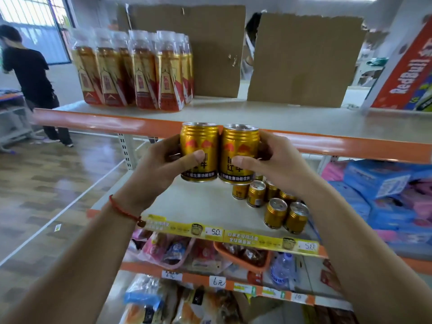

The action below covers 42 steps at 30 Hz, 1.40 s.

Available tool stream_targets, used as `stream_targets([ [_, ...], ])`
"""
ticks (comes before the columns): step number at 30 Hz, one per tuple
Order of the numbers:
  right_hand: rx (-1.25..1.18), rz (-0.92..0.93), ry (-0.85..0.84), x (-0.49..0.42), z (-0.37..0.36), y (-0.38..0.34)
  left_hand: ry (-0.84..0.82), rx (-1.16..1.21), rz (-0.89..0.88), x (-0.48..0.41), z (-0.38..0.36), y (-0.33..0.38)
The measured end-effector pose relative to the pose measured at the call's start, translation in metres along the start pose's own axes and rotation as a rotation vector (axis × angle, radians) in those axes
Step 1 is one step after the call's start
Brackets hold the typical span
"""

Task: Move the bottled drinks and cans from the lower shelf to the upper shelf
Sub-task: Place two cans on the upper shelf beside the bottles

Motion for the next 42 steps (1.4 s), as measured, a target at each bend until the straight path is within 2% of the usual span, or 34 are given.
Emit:
stream_targets([
  [4, -0.094, -0.003, -0.021, -0.024, 0.018, -0.031, 0.013, -0.01, -0.036, -0.034, 0.011, 0.026],
  [10, -0.156, 0.012, 0.058, -0.091, 0.049, -0.065, 0.036, 0.013, 0.002, -0.111, 0.033, 0.032],
  [14, -0.136, -0.027, 0.079, -0.14, 0.062, -0.064, -0.012, -0.144, 0.028, -0.163, 0.045, 0.014],
  [17, -0.077, -0.064, 0.146, -0.174, 0.072, -0.061, -0.076, -0.164, -0.003, -0.198, 0.041, 0.005],
  [22, 0.095, -0.143, 0.286, -0.222, 0.093, -0.037, -0.037, -0.27, 0.045, -0.251, 0.041, -0.024],
  [29, 0.207, -0.195, 0.312, -0.272, 0.11, 0.0, -0.006, -0.433, 0.16, -0.305, 0.019, -0.072],
  [36, 0.252, -0.257, 0.204, -0.308, 0.11, 0.043, 0.045, -0.394, 0.294, -0.327, 0.0, -0.131],
  [42, 0.188, -0.294, 0.171, -0.329, 0.106, 0.062, -0.015, -0.317, 0.329, -0.352, -0.004, -0.184],
])
Point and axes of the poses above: each hand's wrist, its own x-axis away from the middle knuckle, its own z-axis out of the back of the hand, y = z × x, the point moved 7 cm from there along -x, towards the middle knuckle, and after that the axes turned 10 degrees about -z, right-handed, at the moved point
